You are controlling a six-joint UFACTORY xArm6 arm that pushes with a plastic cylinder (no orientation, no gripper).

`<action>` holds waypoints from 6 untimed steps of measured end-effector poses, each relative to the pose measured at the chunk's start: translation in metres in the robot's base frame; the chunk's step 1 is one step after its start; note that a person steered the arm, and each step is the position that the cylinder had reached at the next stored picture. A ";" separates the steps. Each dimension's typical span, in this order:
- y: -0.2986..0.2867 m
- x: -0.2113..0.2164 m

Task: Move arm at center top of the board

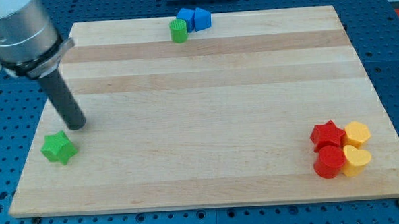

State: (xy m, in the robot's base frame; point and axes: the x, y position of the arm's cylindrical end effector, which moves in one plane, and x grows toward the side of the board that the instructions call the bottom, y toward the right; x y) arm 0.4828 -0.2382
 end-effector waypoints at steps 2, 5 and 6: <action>-0.006 0.056; 0.160 -0.046; 0.239 -0.100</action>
State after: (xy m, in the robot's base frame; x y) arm 0.3824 0.0006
